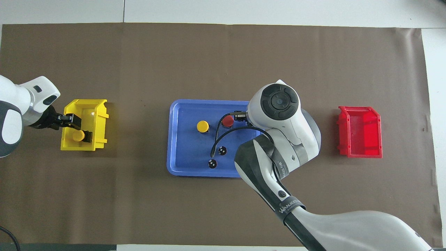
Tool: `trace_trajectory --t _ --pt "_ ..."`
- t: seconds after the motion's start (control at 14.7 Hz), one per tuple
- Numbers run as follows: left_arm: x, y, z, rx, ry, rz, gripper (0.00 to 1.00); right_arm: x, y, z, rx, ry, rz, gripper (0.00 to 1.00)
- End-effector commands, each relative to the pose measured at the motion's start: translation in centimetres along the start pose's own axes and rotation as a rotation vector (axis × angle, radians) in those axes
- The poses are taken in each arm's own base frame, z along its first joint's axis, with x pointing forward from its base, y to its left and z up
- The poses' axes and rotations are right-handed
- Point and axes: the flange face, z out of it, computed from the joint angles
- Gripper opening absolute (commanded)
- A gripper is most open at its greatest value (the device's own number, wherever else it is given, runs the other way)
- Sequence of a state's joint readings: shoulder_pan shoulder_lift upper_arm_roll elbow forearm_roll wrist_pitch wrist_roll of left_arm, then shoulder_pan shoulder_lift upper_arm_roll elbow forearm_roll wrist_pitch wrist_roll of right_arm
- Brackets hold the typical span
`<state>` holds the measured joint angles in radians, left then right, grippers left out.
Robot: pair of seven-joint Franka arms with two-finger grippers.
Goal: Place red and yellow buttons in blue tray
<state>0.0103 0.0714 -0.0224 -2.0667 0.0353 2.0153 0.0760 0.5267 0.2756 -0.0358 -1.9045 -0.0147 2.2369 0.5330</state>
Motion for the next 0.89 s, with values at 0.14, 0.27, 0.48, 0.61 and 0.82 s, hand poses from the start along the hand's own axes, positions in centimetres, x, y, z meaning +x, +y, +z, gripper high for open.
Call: trace_trajectory --t 0.14,0.27,0.48,0.61,0.82 --pt "-2.9 1.0 2.2 0.015 0.044 0.002 0.71 -0.8 0.4 1.1 -0.002 0.006 -0.001 0.28" --pt "-3.2 0.7 2.4 0.016 0.039 0.001 0.70 -0.7 0.6 1.4 0.001 0.015 0.001 0.41" --pt "-4.2 0.7 3.3 0.013 0.030 -0.009 0.10 0.2 0.5 0.3 0.007 0.027 0.011 1.00" --pt "-3.1 0.4 2.0 0.015 0.057 -0.018 0.01 1.7 1.5 -3.6 0.002 0.026 0.034 1.00" --pt "0.8 0.4 -4.3 0.019 0.039 -0.002 0.01 3.6 6.8 -12.0 -0.021 -0.007 0.117 1.00"
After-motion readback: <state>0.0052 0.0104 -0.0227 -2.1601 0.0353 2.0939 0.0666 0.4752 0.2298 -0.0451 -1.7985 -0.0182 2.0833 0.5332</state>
